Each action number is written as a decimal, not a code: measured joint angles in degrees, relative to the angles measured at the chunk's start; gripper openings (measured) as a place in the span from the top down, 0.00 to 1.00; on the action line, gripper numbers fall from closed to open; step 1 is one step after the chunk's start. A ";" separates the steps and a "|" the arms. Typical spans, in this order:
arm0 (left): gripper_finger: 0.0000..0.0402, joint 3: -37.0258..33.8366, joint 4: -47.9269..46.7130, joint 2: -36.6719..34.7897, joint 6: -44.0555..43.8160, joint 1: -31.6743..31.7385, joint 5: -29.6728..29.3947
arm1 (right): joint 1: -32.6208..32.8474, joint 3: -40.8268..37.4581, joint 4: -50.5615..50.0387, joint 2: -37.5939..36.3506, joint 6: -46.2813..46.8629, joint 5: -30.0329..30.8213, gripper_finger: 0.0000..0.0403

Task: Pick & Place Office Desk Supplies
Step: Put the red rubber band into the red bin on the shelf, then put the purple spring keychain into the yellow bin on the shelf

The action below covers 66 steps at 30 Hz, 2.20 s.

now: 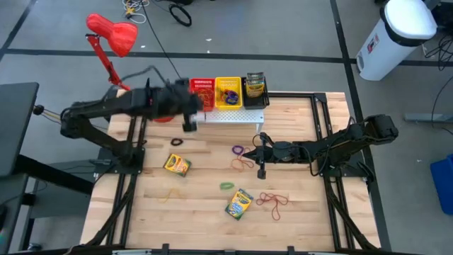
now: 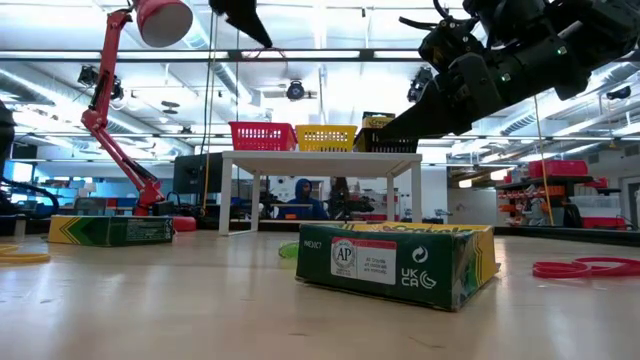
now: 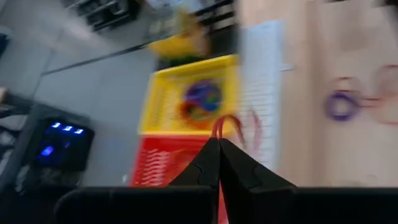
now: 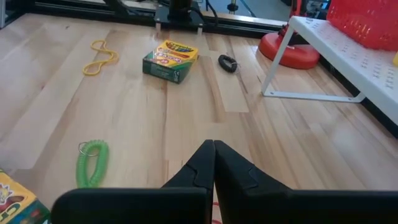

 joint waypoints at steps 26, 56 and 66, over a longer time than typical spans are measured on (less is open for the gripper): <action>0.92 0.64 1.69 12.90 11.73 27.01 16.27 | 0.00 0.00 -0.13 0.00 -0.02 -0.02 0.98; 0.96 -40.59 55.40 -10.96 -11.58 8.38 42.41 | 0.00 -0.83 -0.10 0.00 -1.11 2.83 0.98; 0.96 -62.16 90.30 -8.00 -23.20 -3.14 38.13 | -1.48 -0.85 -2.26 0.00 1.38 0.43 0.98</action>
